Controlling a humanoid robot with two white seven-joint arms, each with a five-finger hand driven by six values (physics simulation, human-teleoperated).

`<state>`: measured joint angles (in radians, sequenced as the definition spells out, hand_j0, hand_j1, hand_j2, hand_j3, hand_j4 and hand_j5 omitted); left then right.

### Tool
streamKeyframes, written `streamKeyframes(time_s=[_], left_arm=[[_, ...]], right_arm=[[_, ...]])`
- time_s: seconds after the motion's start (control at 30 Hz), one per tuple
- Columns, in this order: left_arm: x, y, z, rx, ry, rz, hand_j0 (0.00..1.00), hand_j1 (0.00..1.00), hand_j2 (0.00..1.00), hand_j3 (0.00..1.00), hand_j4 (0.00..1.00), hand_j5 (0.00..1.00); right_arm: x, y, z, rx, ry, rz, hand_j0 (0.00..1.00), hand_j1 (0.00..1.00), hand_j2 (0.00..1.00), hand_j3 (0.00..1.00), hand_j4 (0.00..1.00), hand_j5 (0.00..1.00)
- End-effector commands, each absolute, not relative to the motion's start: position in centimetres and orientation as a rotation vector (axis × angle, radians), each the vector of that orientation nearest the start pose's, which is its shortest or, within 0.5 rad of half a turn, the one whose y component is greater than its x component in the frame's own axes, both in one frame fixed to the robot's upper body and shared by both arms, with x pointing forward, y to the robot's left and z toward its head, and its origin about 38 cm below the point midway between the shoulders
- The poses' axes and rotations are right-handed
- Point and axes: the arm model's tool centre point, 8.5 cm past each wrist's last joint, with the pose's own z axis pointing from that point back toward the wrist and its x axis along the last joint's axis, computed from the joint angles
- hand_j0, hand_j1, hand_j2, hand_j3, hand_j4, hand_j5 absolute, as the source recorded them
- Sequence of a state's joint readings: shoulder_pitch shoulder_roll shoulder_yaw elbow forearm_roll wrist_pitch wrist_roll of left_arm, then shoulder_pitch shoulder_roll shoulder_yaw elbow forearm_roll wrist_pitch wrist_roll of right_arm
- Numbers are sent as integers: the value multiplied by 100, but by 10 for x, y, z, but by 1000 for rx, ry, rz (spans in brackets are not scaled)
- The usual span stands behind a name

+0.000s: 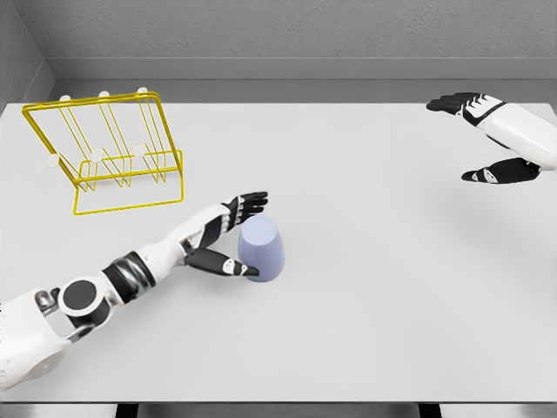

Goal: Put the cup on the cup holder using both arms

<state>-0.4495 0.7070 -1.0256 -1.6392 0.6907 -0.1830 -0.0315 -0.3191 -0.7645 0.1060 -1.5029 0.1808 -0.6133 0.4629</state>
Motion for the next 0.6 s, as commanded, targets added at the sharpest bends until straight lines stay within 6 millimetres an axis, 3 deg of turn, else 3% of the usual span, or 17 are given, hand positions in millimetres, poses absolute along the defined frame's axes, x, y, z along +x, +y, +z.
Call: streamKeyframes(time_s=[0.0,0.43,0.57], left_arm=[[362,187,91,-513,-1408,-775,100,100,100,100,100,100],[361,181,87,-522,-1406,-778,100,100,100,100,100,100],[360,179,88,-526,-1409,-779,95,95,95,95,95,95]], right_arm=[[403,-371,248,-445,-1783,1539,100,100,100,100,100,100],[403,-371,248,-445,-1783,1539,100,100,100,100,100,100],[403,-371,248,-444,-1784,1538,100,100,100,100,100,100]])
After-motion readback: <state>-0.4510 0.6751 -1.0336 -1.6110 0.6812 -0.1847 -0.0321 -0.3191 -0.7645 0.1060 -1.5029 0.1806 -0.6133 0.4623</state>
